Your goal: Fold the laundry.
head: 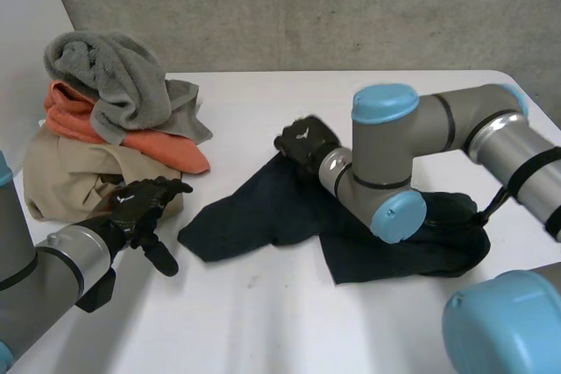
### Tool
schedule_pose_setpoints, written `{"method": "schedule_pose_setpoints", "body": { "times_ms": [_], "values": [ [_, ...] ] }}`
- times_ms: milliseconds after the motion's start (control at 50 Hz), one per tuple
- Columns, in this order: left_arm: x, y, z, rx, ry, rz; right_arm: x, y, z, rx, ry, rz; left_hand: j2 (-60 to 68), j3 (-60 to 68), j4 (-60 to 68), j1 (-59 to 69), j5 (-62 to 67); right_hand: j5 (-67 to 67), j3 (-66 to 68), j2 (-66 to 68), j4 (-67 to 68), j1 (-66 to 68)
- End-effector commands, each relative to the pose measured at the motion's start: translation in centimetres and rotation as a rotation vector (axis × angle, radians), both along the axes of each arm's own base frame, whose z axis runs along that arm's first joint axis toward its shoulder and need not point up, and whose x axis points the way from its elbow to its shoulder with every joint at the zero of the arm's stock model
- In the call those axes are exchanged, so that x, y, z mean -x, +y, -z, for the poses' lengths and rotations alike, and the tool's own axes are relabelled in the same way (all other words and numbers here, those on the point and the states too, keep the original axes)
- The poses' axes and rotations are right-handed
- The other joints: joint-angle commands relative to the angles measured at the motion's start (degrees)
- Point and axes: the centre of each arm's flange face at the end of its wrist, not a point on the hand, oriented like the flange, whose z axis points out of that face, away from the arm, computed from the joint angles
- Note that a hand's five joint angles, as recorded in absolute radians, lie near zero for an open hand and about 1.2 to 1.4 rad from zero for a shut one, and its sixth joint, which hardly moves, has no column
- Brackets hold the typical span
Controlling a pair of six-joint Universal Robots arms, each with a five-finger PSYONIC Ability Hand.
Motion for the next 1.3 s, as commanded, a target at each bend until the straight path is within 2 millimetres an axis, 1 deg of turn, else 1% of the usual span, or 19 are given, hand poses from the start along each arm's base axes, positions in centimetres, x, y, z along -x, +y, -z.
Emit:
{"method": "schedule_pose_setpoints", "body": {
  "times_ms": [20, 60, 140, 220, 400, 480, 500, 520, 600, 720, 760, 820, 900, 920, 1000, 1060, 1160, 1240, 1300],
  "values": [
    [0.3, -1.2, 0.5, 0.011, -0.001, -0.002, 1.6, 0.9, -7.1, 0.094, -0.147, 0.051, -1.9, -2.4, -1.8, -2.2, -3.2, 15.1, 13.2, 12.6, 12.2, 16.1],
    [0.6, -1.8, 0.8, 0.012, 0.000, 0.001, 2.3, 1.9, -9.3, 0.147, -0.190, 0.048, -1.9, -2.4, -1.8, -2.2, -3.2, 15.1, 13.2, 12.6, 12.2, 16.1],
    [1.2, -2.6, 1.5, 0.007, -0.002, 0.011, 3.7, 3.3, -12.0, 0.202, -0.227, 0.053, -1.9, -2.4, -1.8, -2.2, -3.2, 15.1, 13.2, 12.6, 12.2, 16.1],
    [2.2, -3.1, 2.4, -0.005, -0.006, 0.035, 5.2, 4.6, -13.3, 0.202, -0.229, 0.062, -1.9, -2.4, -1.8, -2.2, -3.2, 15.1, 13.2, 12.6, 12.2, 16.1],
    [4.7, -4.4, 3.9, 0.024, -0.026, 0.026, 7.8, 6.5, -14.2, 0.169, -0.245, 0.086, -1.9, -2.4, -1.8, -2.2, -3.2, 15.1, 13.2, 12.6, 12.2, 16.1],
    [6.0, -4.0, 4.7, -0.016, -0.011, 0.042, 8.8, 6.6, -14.4, 0.156, -0.272, 0.110, 30.7, 30.2, 30.8, 30.4, 29.4, 15.1, 13.2, 12.6, 12.2, 16.1],
    [6.2, -3.7, 4.9, -0.041, -0.007, 0.046, 9.1, 6.5, -14.2, 0.145, -0.277, 0.117, 54.6, 54.1, 54.7, 54.3, 53.3, 15.1, 13.2, 12.6, 12.2, 16.1],
    [6.3, -3.6, 4.8, -0.049, -0.005, 0.045, 9.3, 6.6, -13.9, 0.135, -0.275, 0.120, 68.0, 67.5, 68.0, 67.7, 66.7, 15.1, 13.2, 12.6, 12.2, 16.1],
    [5.7, -3.7, 4.1, -0.047, 0.000, 0.003, 10.1, 7.5, -11.9, 0.049, -0.202, 0.104, 68.1, 67.6, 68.2, 67.8, 66.8, 15.1, 13.2, 12.6, 12.2, 16.1],
    [4.7, -3.2, 1.7, 0.011, 0.018, -0.018, 12.0, 10.1, -6.0, -0.128, 0.125, 0.034, 68.1, 67.6, 68.2, 67.8, 66.8, 15.1, 13.2, 12.6, 12.2, 16.1],
    [4.6, -3.0, 1.6, 0.022, 0.021, -0.007, 12.2, 10.7, -5.3, -0.138, 0.195, 0.004, 68.1, 67.6, 68.2, 67.8, 66.8, 15.1, 13.2, 12.6, 12.2, 16.1],
    [4.8, -2.4, 1.7, 0.031, 0.021, 0.025, 12.1, 10.5, -5.4, -0.126, 0.222, 0.012, 68.1, 67.6, 68.2, 67.8, 66.8, -26.3, -28.3, -28.9, -29.3, -25.4],
    [5.3, -1.8, 2.0, 0.034, 0.016, 0.062, 11.7, 8.9, -8.0, -0.062, 0.108, 0.106, 68.1, 67.6, 68.2, 67.8, 66.8, -36.0, -37.9, -38.5, -38.9, -35.1],
    [5.3, -1.6, 2.1, 0.032, 0.010, 0.066, 11.6, 8.4, -9.7, -0.028, 0.052, 0.136, 68.1, 67.6, 68.2, 67.8, 66.8, -41.4, -43.3, -43.9, -44.3, -40.4],
    [5.0, -1.3, 2.2, 0.027, 0.000, 0.061, 11.3, 8.4, -13.7, 0.038, -0.043, 0.140, 68.1, 67.6, 68.2, 67.8, 66.8, -43.4, -45.4, -46.0, -46.4, -42.5],
    [4.8, -1.1, 2.2, 0.025, -0.003, 0.054, 11.0, 8.5, -15.0, 0.058, -0.032, 0.102, 68.1, 67.6, 68.2, 67.8, 66.8, -43.4, -45.4, -46.0, -46.4, -42.5],
    [4.5, -0.7, 1.9, 0.028, 0.001, 0.053, 9.6, 8.5, -15.1, 0.090, 0.068, 0.033, 68.1, 67.6, 68.2, 67.8, 66.8, -43.9, -45.9, -46.5, -46.9, -43.0],
    [4.4, -0.6, 1.6, 0.035, 0.004, 0.051, 8.2, 7.8, -13.5, 0.101, 0.171, 0.004, 68.1, 67.6, 68.2, 67.8, 66.8, -43.3, -45.2, -45.8, -46.2, -42.3],
    [4.3, -0.6, 1.5, 0.039, 0.006, 0.050, 7.4, 7.3, -11.3, 0.085, 0.255, -0.008, 68.1, 67.6, 68.2, 67.8, 66.8, -42.3, -44.2, -44.8, -45.2, -41.3]
  ]
}}
